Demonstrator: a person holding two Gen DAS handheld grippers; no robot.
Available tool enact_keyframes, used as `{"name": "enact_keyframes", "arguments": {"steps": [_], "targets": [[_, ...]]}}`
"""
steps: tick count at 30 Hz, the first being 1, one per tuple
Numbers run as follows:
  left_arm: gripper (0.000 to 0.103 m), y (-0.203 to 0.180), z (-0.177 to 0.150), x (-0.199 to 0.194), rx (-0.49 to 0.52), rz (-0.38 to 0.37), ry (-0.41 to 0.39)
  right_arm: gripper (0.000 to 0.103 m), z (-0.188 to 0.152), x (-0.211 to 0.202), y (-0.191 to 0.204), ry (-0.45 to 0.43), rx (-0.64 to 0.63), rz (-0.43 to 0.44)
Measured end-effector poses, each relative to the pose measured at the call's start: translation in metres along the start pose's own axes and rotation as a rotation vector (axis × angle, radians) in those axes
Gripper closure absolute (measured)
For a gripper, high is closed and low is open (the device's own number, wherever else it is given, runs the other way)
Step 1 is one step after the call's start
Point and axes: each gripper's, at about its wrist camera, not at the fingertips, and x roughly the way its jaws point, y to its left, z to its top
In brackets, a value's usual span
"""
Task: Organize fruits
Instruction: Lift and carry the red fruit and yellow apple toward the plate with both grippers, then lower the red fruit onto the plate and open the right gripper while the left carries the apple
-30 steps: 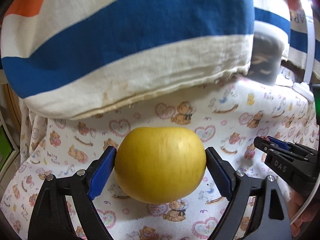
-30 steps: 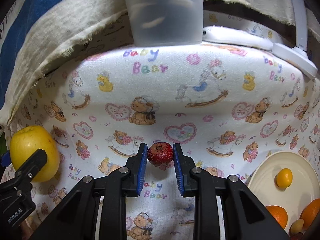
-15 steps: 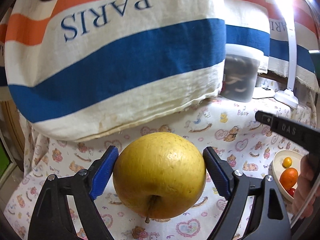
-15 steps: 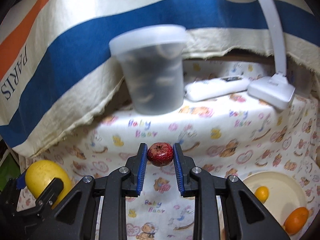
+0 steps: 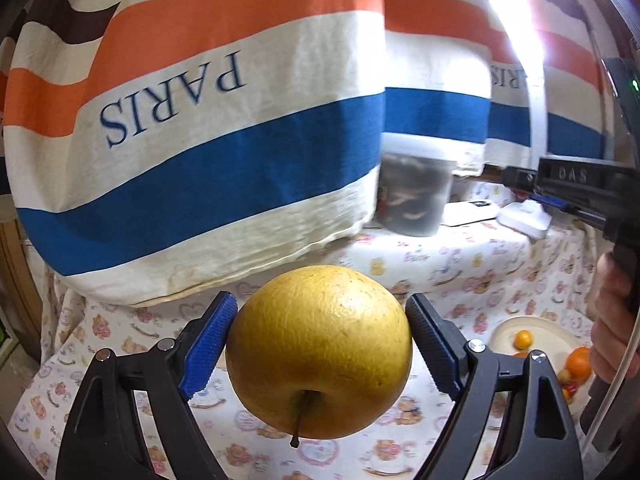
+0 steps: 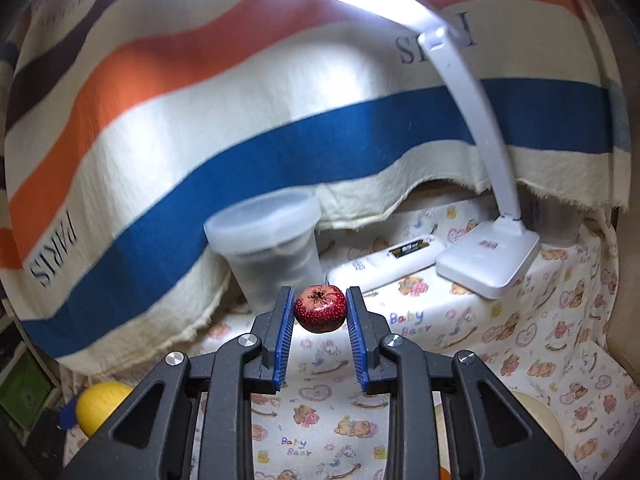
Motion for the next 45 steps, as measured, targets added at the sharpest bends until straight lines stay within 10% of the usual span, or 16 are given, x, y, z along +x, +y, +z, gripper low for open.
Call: {"name": "enact_keyframes", "arguments": {"steps": [16, 30, 32, 33, 45], "targets": [[0.018, -0.044, 0.011, -0.038, 0.060, -0.100, -0.039, 0.076, -0.001, -0.051, -0.020, 0.003, -0.119, 0.024], [0.022, -0.104, -0.001, -0.022, 0.078, -0.245, 0.057, 0.076, -0.056, -0.054, -0.134, 0.141, -0.192, -0.086], [0.069, -0.116, 0.003, -0.019, 0.090, -0.245, 0.034, 0.076, -0.059, -0.044, -0.148, 0.183, -0.156, -0.080], [0.074, -0.123, 0.011, -0.018, 0.112, -0.249, 0.036, 0.076, -0.060, -0.038, -0.155, 0.204, -0.147, -0.077], [0.079, -0.116, 0.013, 0.013, 0.048, -0.152, 0.275, 0.076, -0.078, -0.007, -0.175, 0.360, -0.085, 0.006]]}}
